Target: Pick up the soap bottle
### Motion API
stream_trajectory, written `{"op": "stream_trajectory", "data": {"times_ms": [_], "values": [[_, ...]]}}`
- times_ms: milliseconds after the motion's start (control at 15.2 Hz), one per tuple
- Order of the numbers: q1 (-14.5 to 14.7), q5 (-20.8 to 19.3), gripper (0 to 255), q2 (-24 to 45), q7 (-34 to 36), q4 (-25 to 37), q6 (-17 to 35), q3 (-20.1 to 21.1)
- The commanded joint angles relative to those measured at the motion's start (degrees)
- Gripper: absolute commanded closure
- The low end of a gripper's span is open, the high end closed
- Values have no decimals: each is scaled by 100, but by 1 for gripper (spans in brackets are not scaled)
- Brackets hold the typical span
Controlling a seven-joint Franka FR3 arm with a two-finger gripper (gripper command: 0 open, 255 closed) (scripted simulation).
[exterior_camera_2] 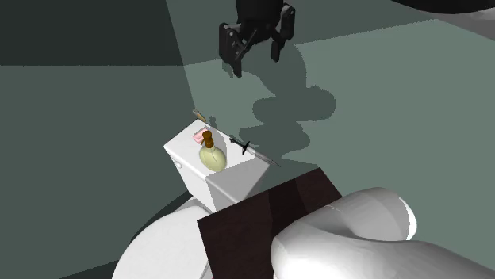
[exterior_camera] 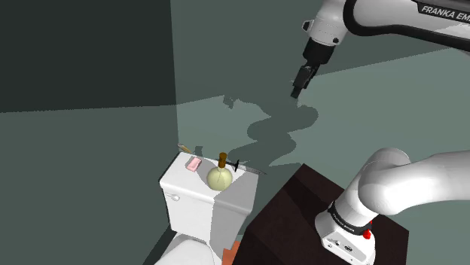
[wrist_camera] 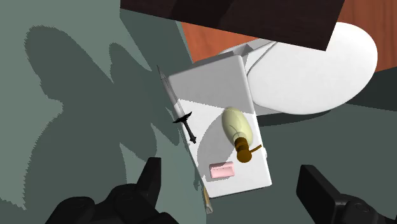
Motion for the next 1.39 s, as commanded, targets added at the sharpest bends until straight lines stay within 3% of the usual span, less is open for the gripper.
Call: {"op": "stream_trajectory", "data": {"times_ms": [0,660,1320], "values": [[0,0,0,0,0,0,0,0],[94,268,0,891,353,-1097,2062,249],[182,427,0,2633,691,-1364,4159,523]]}}
